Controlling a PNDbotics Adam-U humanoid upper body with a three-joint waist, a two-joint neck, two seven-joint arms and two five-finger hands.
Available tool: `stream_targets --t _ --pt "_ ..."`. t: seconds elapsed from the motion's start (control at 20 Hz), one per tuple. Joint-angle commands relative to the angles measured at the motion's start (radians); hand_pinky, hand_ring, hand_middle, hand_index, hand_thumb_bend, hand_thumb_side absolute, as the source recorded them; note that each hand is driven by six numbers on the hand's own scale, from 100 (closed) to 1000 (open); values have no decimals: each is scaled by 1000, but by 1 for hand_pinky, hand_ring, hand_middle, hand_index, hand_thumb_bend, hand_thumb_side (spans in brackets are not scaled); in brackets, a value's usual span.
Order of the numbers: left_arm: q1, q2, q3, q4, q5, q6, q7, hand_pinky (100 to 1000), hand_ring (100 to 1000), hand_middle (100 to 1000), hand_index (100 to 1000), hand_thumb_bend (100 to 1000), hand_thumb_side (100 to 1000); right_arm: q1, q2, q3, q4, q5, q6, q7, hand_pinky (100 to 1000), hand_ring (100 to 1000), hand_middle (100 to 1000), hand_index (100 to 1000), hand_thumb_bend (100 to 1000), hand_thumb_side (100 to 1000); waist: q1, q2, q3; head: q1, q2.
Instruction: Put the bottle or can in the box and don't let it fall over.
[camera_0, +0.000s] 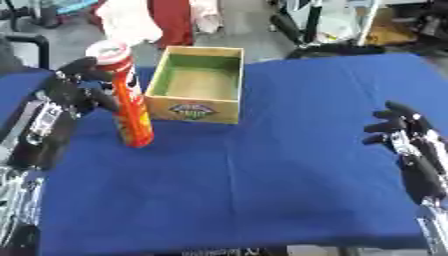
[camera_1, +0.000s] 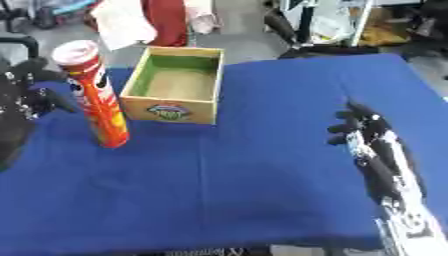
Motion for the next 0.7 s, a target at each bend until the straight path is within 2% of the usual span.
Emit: stream_targets --t 0.05,0.25,0.7 --pt "-12 7 6 -22 1 -1 -4 639 578 726 915 100 671 -7 -14 -3 -19 4 -1 4 559 642 693 833 100 436 -3 -10 1 27 1" --pt "-11 10 7 -25 6 -1 -1 639 579 726 915 100 677 -7 -14 -4 -19 -1 1 -1 559 641 693 833 100 445 -3 -8 1 47 1" --pt "-11 10 4 -25 -18 2 -18 641 585 737 917 100 680 -9 -14 -3 -21 -2 2 -4 559 641 694 833 100 445 -3 -5 -1 41 1"
